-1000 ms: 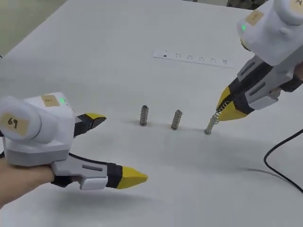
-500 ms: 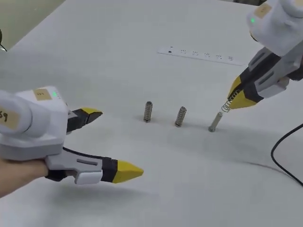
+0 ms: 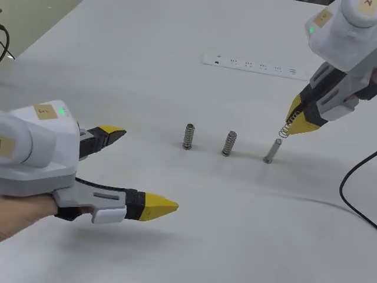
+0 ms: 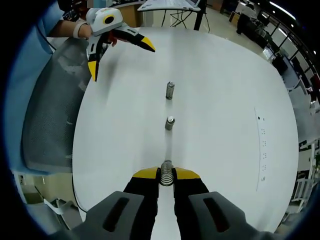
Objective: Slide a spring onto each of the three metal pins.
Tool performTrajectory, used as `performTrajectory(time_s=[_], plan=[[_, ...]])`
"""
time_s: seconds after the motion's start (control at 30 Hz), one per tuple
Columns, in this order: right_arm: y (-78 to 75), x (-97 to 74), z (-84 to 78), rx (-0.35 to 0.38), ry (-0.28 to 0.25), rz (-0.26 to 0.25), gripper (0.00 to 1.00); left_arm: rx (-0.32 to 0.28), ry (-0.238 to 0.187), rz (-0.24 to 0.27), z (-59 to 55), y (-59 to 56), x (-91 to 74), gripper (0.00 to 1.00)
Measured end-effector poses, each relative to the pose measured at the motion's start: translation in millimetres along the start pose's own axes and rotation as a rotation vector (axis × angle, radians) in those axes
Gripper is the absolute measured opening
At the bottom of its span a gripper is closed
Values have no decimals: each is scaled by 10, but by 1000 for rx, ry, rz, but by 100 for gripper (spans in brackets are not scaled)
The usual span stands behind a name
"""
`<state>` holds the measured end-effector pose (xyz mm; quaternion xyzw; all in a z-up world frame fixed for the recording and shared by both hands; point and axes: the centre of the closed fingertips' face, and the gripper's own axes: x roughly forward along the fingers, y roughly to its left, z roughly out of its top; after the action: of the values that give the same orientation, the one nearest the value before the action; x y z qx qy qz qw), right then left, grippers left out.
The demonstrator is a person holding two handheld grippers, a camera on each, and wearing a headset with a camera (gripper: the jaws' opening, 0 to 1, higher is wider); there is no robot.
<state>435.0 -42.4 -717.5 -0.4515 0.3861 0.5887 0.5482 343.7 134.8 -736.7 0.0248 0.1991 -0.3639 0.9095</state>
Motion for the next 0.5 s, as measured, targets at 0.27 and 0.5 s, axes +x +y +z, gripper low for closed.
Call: performTrajectory(time_s=[0.27,0.5], plan=[[3,54,5,-5,11,9,8,-2,-5,7,-18,11,-19,98],[-38,105,-15,-9,27,12,8,-3,-14,14,-11,37,-35,98]])
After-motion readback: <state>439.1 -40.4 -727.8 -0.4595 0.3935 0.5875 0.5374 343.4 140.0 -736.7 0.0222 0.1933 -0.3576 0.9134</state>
